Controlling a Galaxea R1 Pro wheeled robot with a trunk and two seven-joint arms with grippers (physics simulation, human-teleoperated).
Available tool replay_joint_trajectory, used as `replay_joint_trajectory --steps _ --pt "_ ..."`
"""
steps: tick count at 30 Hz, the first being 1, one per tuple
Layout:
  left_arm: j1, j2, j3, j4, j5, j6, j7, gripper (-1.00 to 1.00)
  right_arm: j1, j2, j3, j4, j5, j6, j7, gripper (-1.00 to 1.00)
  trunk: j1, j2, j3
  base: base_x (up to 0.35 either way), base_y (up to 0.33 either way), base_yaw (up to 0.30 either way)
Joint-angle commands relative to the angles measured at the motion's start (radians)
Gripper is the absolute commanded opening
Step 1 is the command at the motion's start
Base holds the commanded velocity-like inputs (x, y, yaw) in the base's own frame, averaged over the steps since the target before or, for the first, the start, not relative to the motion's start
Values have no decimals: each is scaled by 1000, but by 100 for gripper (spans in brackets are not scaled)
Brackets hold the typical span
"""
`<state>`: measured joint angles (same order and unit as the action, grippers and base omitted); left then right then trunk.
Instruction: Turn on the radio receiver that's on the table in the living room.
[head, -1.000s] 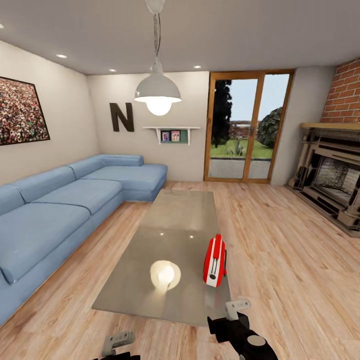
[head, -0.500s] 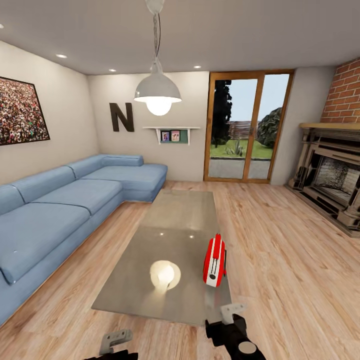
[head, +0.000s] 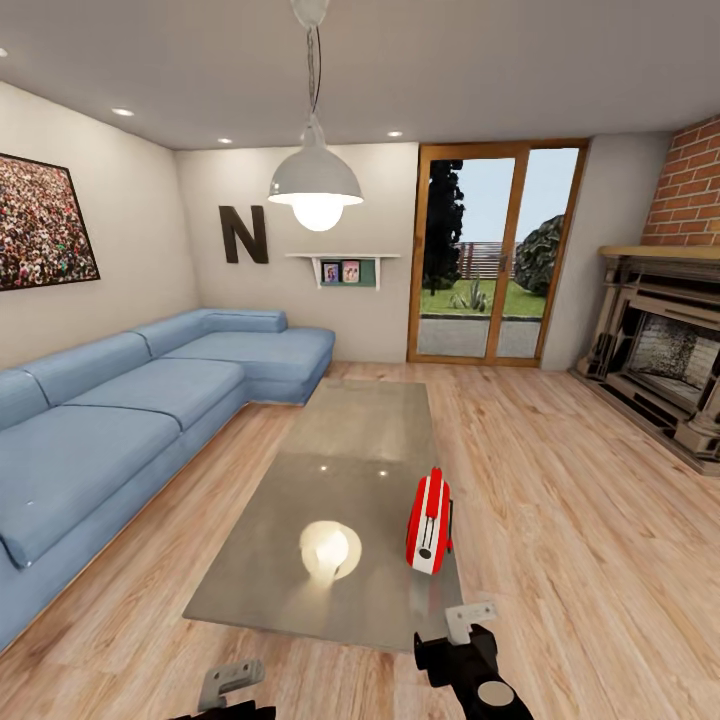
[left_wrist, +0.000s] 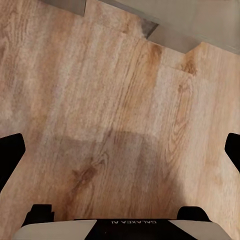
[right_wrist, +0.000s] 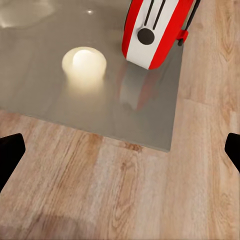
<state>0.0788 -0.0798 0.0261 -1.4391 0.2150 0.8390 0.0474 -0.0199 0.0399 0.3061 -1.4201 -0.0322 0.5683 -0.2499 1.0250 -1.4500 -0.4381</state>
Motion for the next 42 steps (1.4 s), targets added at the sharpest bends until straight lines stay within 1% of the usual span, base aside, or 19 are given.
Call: replay_joint_trajectory --steps 1,9,42 --pt "0 0 0 0 0 0 0 100 0 0 1 0 0 3 0 100 0 0 0 0 0 0" --pt "0 0 2 -1 0 0 0 100 0 1 2 -14 -1 8 0 100 0 0 -2 0 0 0" --pt "0 -1 3 3 0 0 0 100 0 1 2 -22 -3 12 0 100 0 0 -56 0 0 0"
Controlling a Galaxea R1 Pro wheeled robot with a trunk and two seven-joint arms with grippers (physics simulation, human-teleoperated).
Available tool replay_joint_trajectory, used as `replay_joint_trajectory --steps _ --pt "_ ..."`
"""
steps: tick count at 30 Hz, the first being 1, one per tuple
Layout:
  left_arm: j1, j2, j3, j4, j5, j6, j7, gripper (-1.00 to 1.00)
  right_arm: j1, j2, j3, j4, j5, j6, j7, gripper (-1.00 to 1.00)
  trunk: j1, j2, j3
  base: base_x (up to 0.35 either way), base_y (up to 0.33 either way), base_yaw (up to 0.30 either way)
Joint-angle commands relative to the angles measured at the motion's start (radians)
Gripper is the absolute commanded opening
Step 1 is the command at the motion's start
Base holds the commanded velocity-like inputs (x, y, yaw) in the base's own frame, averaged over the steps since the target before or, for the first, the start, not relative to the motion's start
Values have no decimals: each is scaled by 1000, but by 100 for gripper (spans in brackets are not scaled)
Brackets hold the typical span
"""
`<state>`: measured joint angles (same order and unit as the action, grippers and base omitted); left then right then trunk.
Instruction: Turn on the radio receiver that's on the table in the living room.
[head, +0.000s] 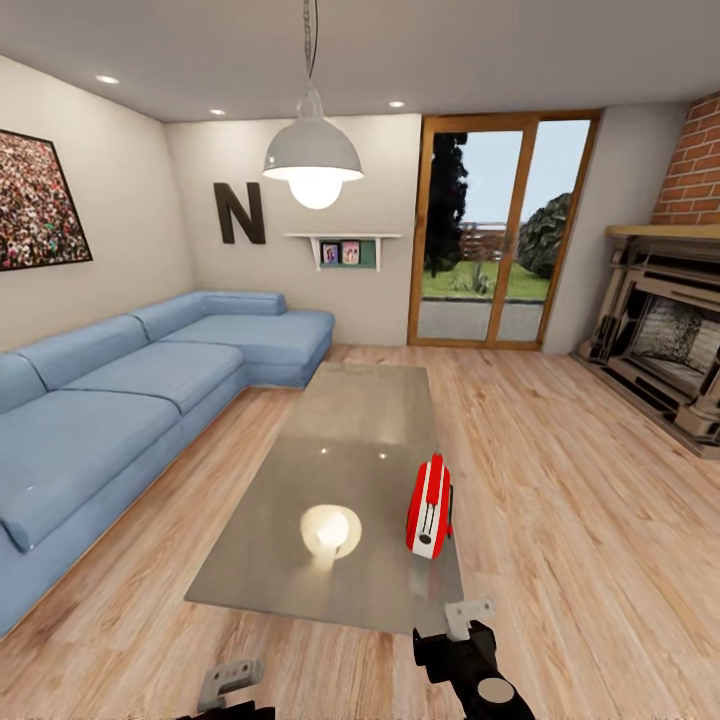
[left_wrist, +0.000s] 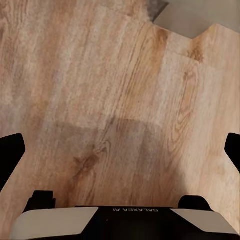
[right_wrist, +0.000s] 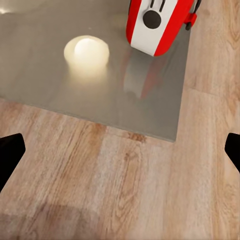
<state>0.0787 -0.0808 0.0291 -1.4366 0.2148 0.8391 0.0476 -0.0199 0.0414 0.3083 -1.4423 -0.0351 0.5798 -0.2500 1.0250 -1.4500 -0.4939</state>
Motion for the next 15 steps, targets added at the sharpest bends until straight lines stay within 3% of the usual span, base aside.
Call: replay_joint_trajectory --steps 1,15 --pt "0 0 0 0 0 0 0 100 0 0 0 0 0 0 0 100 0 0 -2 0 0 0" --pt "-1 0 -1 1 2 0 0 100 0 0 0 0 0 2 0 100 0 0 -25 0 0 0"
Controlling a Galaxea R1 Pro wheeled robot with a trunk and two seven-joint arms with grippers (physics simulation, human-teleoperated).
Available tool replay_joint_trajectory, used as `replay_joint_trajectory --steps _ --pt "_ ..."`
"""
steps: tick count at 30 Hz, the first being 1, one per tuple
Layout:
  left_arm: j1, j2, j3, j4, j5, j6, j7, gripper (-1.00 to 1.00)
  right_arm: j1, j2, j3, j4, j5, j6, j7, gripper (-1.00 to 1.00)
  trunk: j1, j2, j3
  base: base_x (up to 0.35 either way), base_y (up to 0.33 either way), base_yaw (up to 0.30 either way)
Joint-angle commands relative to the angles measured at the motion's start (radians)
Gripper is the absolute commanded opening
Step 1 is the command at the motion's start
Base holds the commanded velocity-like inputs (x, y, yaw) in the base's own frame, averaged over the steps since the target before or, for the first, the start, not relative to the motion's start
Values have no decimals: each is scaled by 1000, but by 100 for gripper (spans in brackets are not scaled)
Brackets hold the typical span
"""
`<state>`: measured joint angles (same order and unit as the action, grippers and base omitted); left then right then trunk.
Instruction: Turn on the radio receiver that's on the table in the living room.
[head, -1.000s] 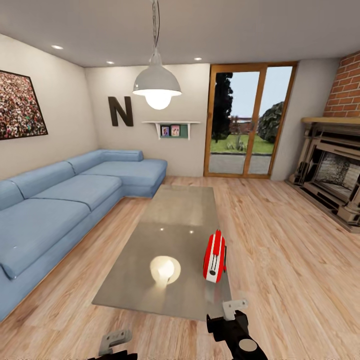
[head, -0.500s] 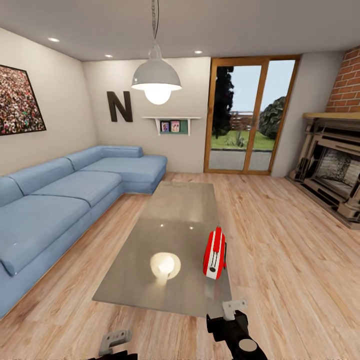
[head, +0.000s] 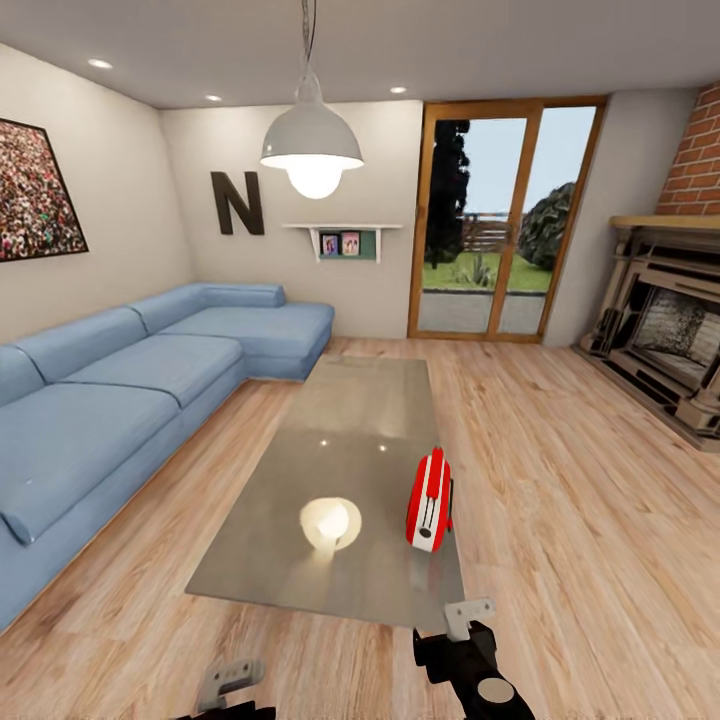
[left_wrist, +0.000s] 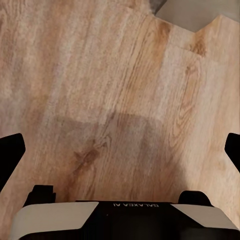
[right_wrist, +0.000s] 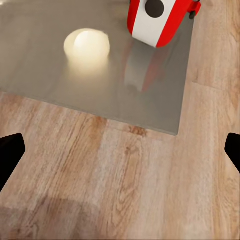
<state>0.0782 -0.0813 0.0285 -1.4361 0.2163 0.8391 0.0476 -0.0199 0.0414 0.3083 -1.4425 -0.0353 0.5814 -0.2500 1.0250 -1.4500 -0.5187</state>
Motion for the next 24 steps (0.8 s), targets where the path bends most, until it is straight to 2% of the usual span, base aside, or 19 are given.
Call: replay_joint_trajectory --steps 1,20,24 --pt "0 0 0 0 0 0 0 100 0 0 0 0 0 0 0 100 0 0 -2 0 0 0" --pt "0 1 0 1 -1 -1 0 100 0 0 2 -1 1 0 0 100 0 0 -32 0 0 0" --pt "1 1 1 3 -1 -1 -1 100 0 0 4 -1 1 -1 0 100 0 0 -33 149 0 0"
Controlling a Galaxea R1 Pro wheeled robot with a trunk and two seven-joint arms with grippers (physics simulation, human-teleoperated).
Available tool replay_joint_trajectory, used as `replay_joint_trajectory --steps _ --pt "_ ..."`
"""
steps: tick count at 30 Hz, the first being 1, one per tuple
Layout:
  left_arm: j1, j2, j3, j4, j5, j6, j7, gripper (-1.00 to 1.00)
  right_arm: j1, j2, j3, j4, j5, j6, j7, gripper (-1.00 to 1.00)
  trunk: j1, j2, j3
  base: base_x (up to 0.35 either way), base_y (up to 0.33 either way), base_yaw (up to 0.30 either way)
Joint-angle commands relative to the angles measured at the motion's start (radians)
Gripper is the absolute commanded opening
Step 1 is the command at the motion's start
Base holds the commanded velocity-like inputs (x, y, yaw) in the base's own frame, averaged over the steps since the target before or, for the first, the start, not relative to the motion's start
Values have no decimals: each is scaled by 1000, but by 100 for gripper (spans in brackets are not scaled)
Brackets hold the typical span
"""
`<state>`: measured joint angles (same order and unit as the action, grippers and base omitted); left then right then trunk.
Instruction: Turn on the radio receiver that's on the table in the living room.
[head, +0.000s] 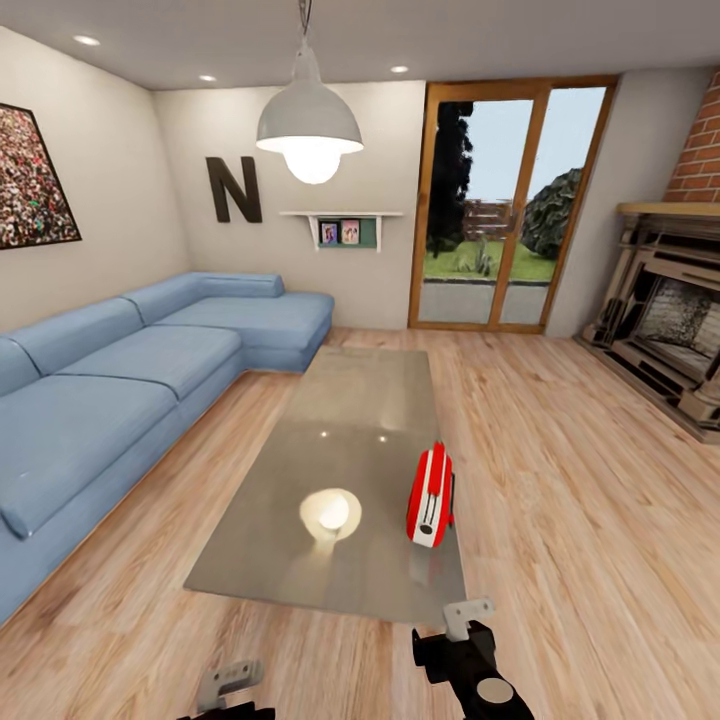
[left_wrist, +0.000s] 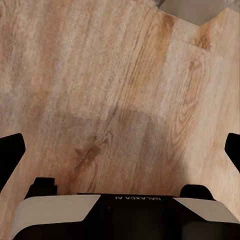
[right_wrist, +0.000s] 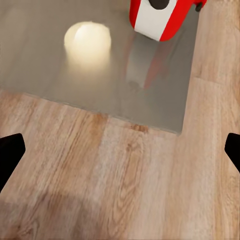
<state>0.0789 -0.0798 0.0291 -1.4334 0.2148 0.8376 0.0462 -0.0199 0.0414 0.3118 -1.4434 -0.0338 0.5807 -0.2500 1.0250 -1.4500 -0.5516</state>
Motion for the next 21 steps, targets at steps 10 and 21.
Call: replay_joint_trajectory --steps 10,21 --pt "0 0 -1 1 1 1 2 100 0 0 1 1 0 0 0 100 0 0 0 210 0 0" --pt "0 0 -2 1 1 -1 1 100 0 0 1 1 0 0 0 100 0 0 0 9 0 0"
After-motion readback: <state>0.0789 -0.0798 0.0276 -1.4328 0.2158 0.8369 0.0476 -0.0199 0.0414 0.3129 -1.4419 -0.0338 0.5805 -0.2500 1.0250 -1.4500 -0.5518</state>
